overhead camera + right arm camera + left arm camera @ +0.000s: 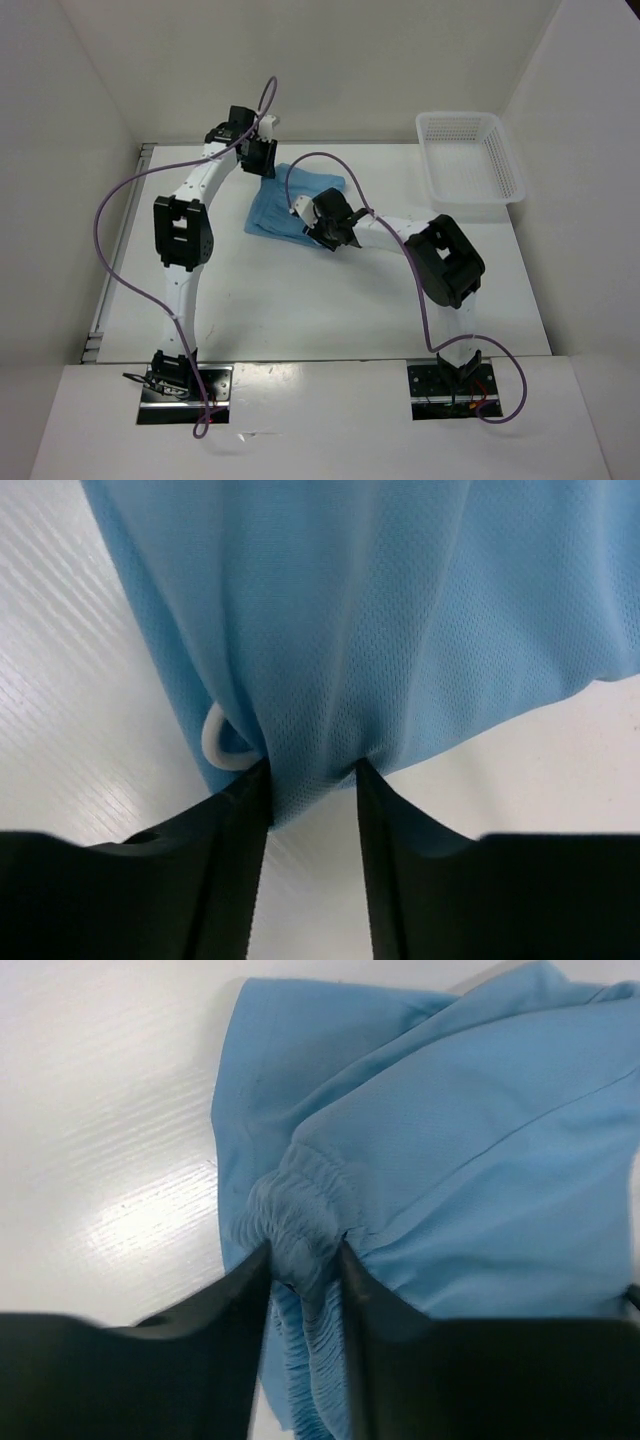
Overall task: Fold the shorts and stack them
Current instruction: Fold the shorts
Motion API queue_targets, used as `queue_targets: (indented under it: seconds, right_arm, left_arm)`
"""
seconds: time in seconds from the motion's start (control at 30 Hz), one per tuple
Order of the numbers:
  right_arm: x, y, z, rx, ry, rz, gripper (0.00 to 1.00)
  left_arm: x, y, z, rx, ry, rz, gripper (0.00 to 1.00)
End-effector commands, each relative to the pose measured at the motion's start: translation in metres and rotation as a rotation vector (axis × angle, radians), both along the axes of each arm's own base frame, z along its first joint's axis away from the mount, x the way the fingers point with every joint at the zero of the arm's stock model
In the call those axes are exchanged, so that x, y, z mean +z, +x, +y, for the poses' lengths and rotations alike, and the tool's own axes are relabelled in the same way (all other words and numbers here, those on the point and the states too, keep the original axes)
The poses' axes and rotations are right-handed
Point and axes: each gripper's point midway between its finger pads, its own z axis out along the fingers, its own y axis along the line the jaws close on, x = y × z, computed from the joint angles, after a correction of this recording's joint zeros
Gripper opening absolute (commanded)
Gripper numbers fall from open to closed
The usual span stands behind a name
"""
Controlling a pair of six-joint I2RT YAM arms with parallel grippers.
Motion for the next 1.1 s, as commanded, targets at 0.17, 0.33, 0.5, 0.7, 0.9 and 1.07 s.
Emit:
queue_targets:
  seconds: [0.17,0.33,0.5,0.7,0.9,1.07]
  right_arm:
    - [0.053,0.016,0.016,-0.023,0.093,-0.055,0.69]
    - [0.119,0.023,0.024,-0.046,0.234,-0.105,0.77]
    - [0.154,0.018,0.010,-0.015,0.356,-0.087,0.80]
    - [0.168,0.037,-0.021,-0.092,0.402,-0.110,0.82]
    - [0.192,0.060,-0.037,-0.144,0.420,-0.191,0.82]
    - [0.193,0.063,-0.040,-0.158,0.430,-0.196,0.82]
  left_arm:
    - [-0.021,-0.005,0.004,-0.001,-0.008,0.038,0.93]
    - [0.024,-0.016,0.020,0.016,-0.031,-0.005,1.00]
    - [-0.011,-0.060,0.026,-0.014,-0.117,0.163,1.00]
    - [-0.065,-0.084,0.023,-0.030,-0.180,0.321,1.00]
    - [-0.088,-0.095,0.022,-0.035,-0.214,0.385,0.84]
    - [-0.094,-0.123,0.016,-0.053,-0.261,0.453,0.34]
